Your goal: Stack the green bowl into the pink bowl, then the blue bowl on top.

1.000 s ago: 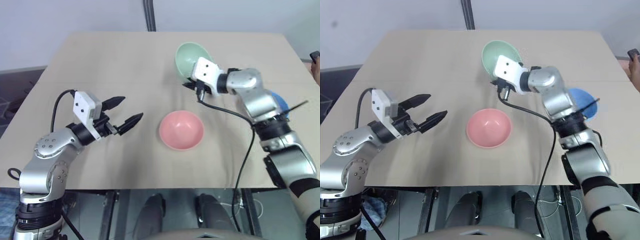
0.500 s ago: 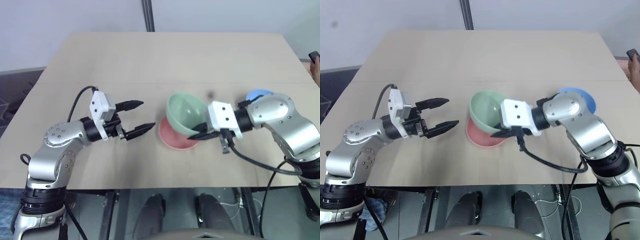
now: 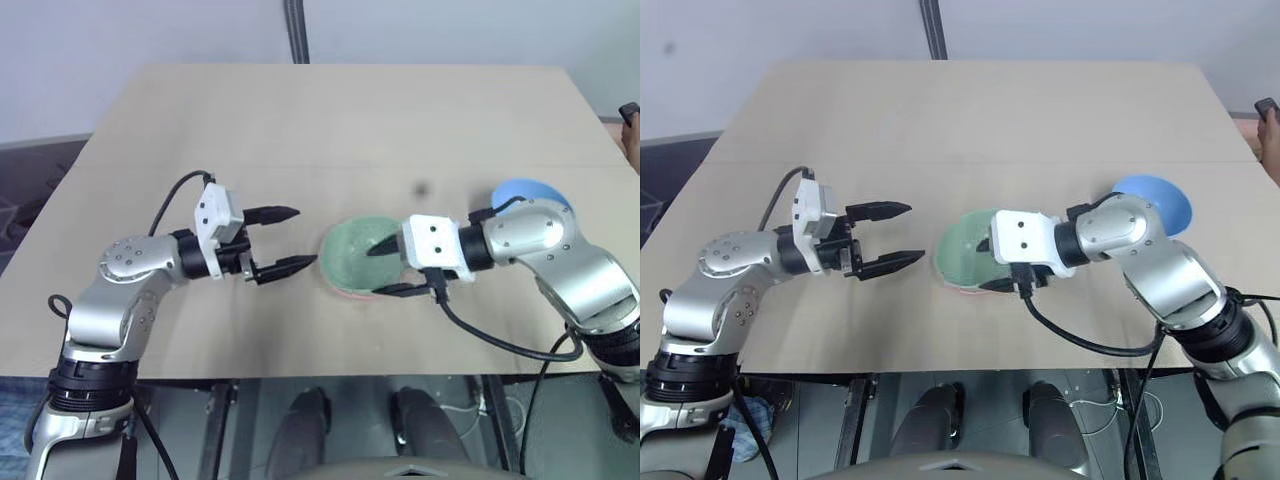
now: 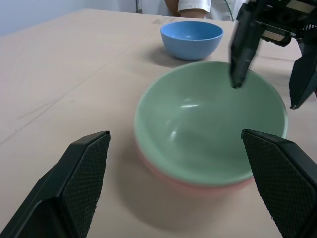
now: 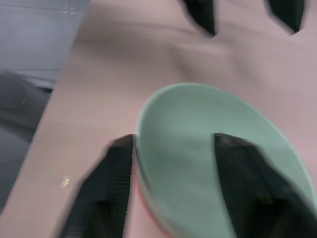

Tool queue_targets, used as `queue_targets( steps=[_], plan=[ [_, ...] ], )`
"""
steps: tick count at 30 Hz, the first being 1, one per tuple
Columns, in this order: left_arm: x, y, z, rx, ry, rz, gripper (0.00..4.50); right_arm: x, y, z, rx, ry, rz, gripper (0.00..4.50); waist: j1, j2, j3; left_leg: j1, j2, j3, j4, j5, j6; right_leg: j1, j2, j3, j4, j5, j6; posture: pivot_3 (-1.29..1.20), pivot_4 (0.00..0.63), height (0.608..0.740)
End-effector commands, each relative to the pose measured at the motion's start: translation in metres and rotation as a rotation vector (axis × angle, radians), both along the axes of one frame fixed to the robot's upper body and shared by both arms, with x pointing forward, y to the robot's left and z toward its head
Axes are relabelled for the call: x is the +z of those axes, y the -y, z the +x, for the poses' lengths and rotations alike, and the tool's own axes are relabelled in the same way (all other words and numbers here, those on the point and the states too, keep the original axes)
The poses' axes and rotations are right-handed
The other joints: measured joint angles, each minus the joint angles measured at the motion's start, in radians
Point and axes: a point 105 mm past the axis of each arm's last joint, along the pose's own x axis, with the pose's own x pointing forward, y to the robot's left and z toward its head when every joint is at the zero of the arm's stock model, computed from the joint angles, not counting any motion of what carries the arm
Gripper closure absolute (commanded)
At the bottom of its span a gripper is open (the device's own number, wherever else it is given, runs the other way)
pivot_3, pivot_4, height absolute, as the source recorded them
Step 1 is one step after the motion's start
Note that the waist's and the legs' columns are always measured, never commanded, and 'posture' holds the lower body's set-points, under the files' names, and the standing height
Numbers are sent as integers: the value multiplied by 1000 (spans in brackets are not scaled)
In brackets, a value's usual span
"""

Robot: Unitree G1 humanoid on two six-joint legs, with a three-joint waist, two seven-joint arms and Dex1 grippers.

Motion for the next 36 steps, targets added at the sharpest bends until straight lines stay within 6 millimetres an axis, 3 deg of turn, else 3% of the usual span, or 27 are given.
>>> queue_targets(
  steps=[1,6,9,15,19,25,33,36],
  plan=[
    [8,0,-2,-15,44,8,0,14,5,0,-7,32,13,1914,0,0,0,0,0,0,0,0,0,0,0,0,0,0,0,0,150,740],
    [7,2,-4,-21,47,5,0,30,29,10,-106,-13,89,1914,2,0,0,-2,0,-1,1,0,0,0,0,-1,0,0,0,0,150,740],
    [9,4,-5,-38,54,-4,0,38,57,27,-252,-4,127,1914,3,0,0,-2,0,-1,1,0,0,0,0,-1,0,0,0,0,150,740],
    [24,13,-3,-67,55,-122,0,23,132,63,-633,75,2,1914,4,0,0,-3,-1,-1,3,0,0,0,-1,-1,0,0,0,0,150,740],
    [31,22,0,-102,62,-164,0,15,169,73,-806,118,-69,1914,2,0,0,-6,-1,-1,4,0,0,-3,0,-1,1,0,0,0,150,740],
    [37,31,6,-139,78,-195,0,6,187,76,-908,133,-115,1914,0,0,0,-8,0,-1,8,0,0,-4,0,-1,1,0,0,0,150,740],
    [38,38,11,-165,80,-197,0,-34,199,75,-1007,20,-194,1914,3,0,0,-10,-1,-2,10,0,0,-4,0,-2,1,0,1,0,150,740],
    [37,38,11,-166,83,-192,0,-44,201,77,-1007,19,-228,2494,0,0,0,-10,-1,-2,10,0,0,-4,0,-2,1,0,1,0,150,740]
  ],
)
